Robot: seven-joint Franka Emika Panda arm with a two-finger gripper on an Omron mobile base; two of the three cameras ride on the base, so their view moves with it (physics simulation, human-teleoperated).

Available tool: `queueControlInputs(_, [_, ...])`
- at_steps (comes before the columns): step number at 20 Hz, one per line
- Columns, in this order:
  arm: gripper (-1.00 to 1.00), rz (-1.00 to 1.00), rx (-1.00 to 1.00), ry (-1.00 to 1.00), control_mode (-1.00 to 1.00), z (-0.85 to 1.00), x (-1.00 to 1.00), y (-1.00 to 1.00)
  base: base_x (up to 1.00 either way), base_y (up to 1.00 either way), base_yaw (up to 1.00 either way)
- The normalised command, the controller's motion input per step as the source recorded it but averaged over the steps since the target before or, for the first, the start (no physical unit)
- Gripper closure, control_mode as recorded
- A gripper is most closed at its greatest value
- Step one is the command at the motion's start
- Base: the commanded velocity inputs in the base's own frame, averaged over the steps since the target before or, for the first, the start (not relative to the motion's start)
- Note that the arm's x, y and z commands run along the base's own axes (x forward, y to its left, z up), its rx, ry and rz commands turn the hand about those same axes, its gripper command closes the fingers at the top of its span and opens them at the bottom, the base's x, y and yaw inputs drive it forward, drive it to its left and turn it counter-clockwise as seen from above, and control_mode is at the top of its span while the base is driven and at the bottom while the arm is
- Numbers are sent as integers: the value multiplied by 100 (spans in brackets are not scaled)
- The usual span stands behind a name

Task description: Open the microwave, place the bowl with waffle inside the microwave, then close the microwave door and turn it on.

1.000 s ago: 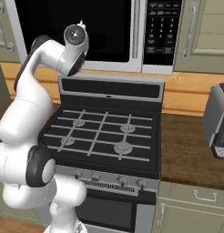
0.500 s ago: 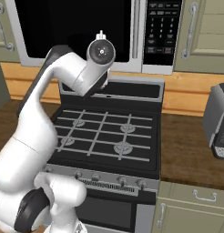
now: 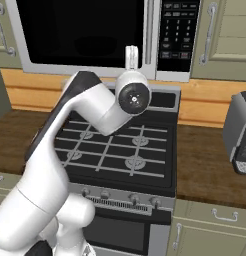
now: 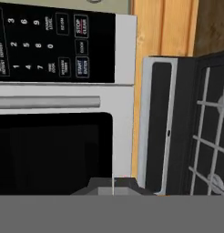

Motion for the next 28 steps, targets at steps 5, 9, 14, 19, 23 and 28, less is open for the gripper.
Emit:
queueControlInputs(5, [100, -13, 0, -21, -100, 0, 0, -35, 0, 0, 0])
queueControlInputs(9, [100, -10, -4, -7, -100, 0, 0, -28, 0, 0, 0])
queueControlInputs(14, [100, -2, -5, 2, -100, 0, 0, -43, 0, 0, 0])
queueControlInputs(19, [100, 0, -1, 4, -100, 0, 12, -27, 0, 0, 0])
queueControlInputs(23, [100, 0, -1, 3, -100, 2, 16, -2, 0, 0, 0])
queueControlInputs(28, [100, 0, 0, 0, -100, 17, 16, 0, 0, 0, 0])
